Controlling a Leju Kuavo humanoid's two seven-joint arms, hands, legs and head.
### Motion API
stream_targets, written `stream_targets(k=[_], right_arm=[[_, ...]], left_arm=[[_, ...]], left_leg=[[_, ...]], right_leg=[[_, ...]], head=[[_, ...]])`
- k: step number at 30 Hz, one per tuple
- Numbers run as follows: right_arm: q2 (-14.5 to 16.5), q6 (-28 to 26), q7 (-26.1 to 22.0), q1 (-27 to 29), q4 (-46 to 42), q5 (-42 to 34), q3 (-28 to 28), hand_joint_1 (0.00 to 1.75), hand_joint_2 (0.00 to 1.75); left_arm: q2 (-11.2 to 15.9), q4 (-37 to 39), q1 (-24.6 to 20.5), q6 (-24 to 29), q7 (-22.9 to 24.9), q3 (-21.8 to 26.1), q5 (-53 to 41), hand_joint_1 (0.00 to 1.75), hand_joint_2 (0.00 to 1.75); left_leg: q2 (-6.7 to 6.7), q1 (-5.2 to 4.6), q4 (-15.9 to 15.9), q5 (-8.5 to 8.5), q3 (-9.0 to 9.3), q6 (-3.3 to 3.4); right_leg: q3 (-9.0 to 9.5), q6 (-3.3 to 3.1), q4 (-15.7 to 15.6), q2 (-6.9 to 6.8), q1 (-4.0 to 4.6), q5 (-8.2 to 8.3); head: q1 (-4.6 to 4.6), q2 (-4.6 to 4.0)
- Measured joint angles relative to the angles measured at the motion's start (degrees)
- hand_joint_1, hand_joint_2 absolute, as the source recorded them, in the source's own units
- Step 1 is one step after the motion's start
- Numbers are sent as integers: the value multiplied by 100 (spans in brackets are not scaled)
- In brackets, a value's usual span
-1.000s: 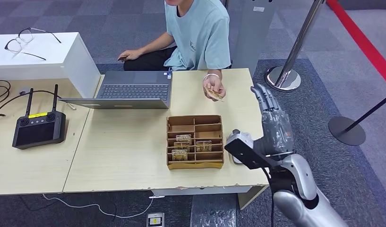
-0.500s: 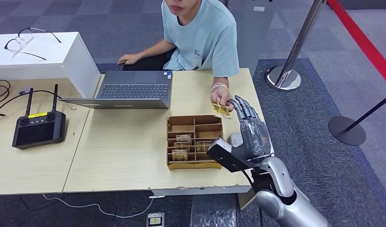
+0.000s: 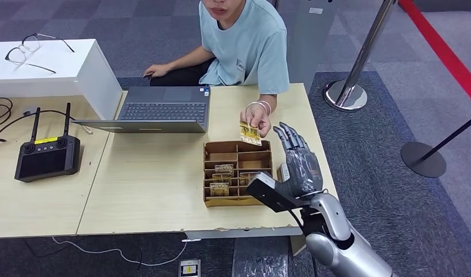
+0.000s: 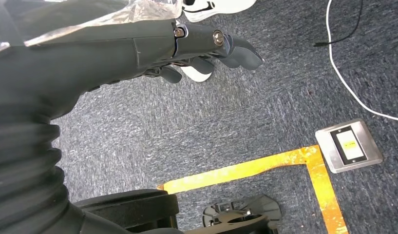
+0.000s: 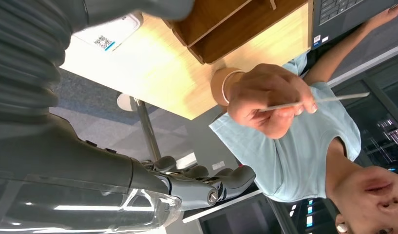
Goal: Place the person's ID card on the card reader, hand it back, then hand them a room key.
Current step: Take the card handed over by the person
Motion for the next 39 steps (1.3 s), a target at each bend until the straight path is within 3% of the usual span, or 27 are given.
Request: stream_targets(k=[6,10,16,26,30,35,39], right_arm=[[35,-70,-23,-6,100,-13,69,55,175],[56,-128,-54,-7,161,-23,115,98,175],[86,-177,-78,-11,240,-69,171,67,175],[111,-220,-90,-11,297,-96,230,67,175],[116,-257,-97,-11,323,-103,236,47,175],[116,-374,-106,-13,324,-116,232,47,175],[116,-395,-107,-14,324,-117,231,62,175]], left_arm=[[0,0,1,0,1,0,0,0,175],[1,0,2,0,1,0,0,0,175],[2,0,3,5,0,-1,0,0,175],[2,0,4,3,1,-2,0,0,175],[1,0,5,3,1,-2,1,0,175],[1,0,5,3,-2,-2,2,0,175],[0,0,5,3,-2,-2,2,0,175]], left_leg=[[0,0,0,0,0,0],[0,0,0,0,0,0],[0,0,0,0,0,0],[0,0,0,0,0,0],[0,0,0,0,0,0],[0,0,1,0,0,0],[0,0,0,0,0,0]], right_leg=[[0,0,0,0,0,0],[0,0,0,0,0,0],[0,0,0,0,0,0],[0,0,0,0,0,0],[0,0,0,0,0,0],[0,0,0,0,0,0],[0,0,0,0,0,0]], head=[[1,0],[0,0],[0,0],[1,-1],[1,0],[0,0],[1,0]])
